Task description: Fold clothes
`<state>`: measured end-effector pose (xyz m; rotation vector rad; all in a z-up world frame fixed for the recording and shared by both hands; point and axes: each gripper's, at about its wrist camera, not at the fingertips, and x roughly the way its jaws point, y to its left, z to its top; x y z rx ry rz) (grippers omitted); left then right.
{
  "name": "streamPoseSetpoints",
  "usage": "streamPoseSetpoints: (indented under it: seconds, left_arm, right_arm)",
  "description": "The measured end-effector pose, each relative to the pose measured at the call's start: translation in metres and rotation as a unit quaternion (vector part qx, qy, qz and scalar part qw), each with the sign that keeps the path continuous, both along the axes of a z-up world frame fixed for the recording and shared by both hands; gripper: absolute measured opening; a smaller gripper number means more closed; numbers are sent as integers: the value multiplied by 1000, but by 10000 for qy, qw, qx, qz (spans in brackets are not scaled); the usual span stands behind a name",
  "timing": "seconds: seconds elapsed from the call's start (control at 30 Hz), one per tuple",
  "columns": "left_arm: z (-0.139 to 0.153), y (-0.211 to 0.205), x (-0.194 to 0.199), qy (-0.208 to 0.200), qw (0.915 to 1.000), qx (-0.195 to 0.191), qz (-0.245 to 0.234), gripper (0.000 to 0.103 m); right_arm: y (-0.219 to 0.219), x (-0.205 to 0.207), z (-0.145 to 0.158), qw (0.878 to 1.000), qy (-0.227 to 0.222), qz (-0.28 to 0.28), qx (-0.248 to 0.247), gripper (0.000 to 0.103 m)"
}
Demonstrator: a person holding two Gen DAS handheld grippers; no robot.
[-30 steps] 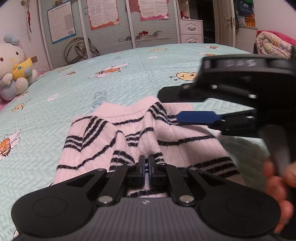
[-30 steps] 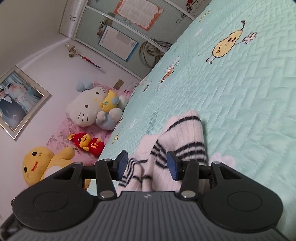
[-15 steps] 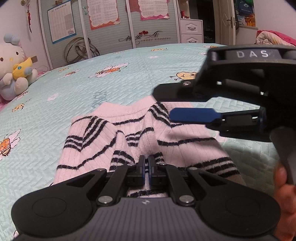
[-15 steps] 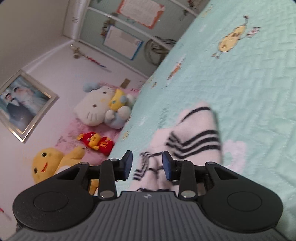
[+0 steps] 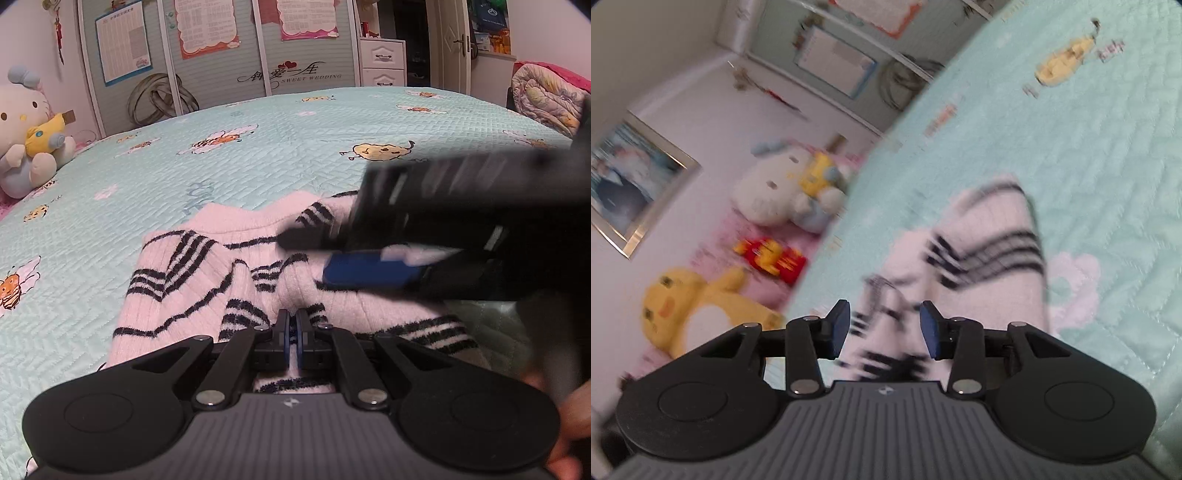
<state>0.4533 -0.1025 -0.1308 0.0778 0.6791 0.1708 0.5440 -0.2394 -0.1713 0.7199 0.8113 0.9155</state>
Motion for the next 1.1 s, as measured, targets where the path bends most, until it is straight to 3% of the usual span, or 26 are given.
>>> streamPoseSetpoints:
  seconds: [0.07,0.1,0.23,0.3,0.4,0.5,0.53,0.57,0.6,0.7,0.8,0.83,0.9,1.03,1.1]
  left_arm:
    - [0,0,0,0,10000,8,2,4]
    - [0,-1,0,4,10000,20,3,4]
    - [2,-2,2,85,9999,86,-3,4]
    - [3,-3,3,151,9998,121,-7,4]
    - [6,0,4,192,9998,-10,20,4]
    - [15,23,3,221,9964,-821,54,5]
    - [18,35,3,245,9924,-1206,74,5]
    - [23,46,0,201,9870,-1588,111,5]
    - [29,58,-4,156,9802,-1968,148,5]
    - [59,69,-28,-427,9772,-2081,69,7]
    - [74,80,-38,-692,9769,-2016,136,26]
    - [78,84,-39,-735,9770,-1993,195,27]
    - [70,92,-29,-504,9772,-2030,376,25]
    - [43,84,-9,-127,9807,-1935,265,25]
    - [20,84,5,323,9811,-1873,372,28]
  right_arm:
    - [2,2,-8,9999,6,-19,-152,25]
    - [1,3,-8,9998,-5,-60,-202,22]
    - [-3,0,-4,9998,8,-156,-110,25]
    - [-6,-2,4,9998,-7,-146,132,35]
    - [-7,-3,13,9992,-83,-66,389,36]
    - [-2,4,-1,9993,190,48,314,36]
    - [-2,6,-7,9993,259,8,255,27]
    - [-2,8,-12,9993,321,-39,200,8]
    - [-2,10,-16,9991,382,-85,145,5]
    - [-11,11,-18,9967,519,-165,597,17]
    - [-13,11,-17,9957,543,-166,737,27]
    - [-12,11,-17,9958,542,-141,730,28]
    - [-10,12,-17,9959,539,-92,716,29]
    - [-7,12,-17,9962,533,8,688,29]
    - [-6,13,-17,9963,530,58,674,26]
